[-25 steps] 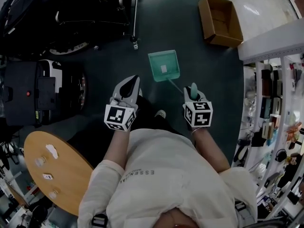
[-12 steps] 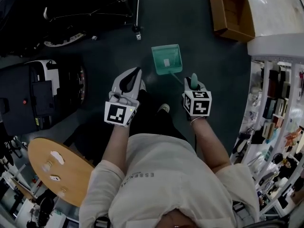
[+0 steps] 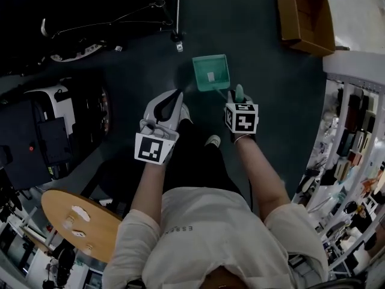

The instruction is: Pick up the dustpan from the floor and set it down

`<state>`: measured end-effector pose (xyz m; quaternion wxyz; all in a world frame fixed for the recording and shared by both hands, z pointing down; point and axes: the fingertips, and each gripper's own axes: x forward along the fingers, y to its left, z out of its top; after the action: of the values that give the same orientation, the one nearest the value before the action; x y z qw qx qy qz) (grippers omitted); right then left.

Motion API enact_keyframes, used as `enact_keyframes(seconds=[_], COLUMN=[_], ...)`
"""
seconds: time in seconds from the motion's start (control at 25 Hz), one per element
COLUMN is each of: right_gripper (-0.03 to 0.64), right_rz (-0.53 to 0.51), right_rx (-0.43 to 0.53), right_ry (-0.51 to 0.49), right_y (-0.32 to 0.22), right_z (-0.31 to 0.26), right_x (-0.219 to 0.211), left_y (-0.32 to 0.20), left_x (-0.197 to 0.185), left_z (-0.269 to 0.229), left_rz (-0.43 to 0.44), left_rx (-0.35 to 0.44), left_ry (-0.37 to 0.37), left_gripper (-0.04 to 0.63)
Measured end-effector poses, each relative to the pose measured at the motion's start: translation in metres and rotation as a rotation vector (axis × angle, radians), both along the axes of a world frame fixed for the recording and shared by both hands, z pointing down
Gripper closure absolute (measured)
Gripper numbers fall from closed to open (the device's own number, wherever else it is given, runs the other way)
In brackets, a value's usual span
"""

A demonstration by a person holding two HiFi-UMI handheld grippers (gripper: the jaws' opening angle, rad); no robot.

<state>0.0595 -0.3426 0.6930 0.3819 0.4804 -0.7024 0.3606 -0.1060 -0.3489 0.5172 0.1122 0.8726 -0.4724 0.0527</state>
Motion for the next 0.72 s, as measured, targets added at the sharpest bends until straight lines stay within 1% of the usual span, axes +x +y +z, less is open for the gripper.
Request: enact_keyframes(seconds=[0.24, 0.36, 0.48, 0.64, 0.72], right_gripper=[0.624, 0.624, 0.624, 0.624, 0.618], right_rz=[0.0, 0.027, 0.063, 0.068, 0.064], right_rx=[-0.027, -0.035, -0.038, -0.037, -0.031], right_ry=[0.008, 0.0, -0.004, -0.012, -0.028], right_y=[-0.016, -0.019, -0.021, -0.02, -0.019], right_z=[0.044, 0.058, 0.065, 0.066, 0.066], right_x=[-0.018, -0.021, -0.02, -0.029, -0.035], left_y=[-0.014, -0.01, -0.004, -0.002, -0.002], left_x=[-0.015, -0.015, -0.014, -0.02, -0.021], left_z=[0.023, 0.037, 0.048, 0.06, 0.061], left_rz=[-0.031, -0.013, -0.003, -0.051, -0.058], left_rx=[-0.035, -0.061, -0.09, -0.145, -0.14], left_ry=[0.013, 0.004, 0.014, 0.034, 0.034], left_gripper=[0.578, 0.578, 0.578, 0.578, 0.578])
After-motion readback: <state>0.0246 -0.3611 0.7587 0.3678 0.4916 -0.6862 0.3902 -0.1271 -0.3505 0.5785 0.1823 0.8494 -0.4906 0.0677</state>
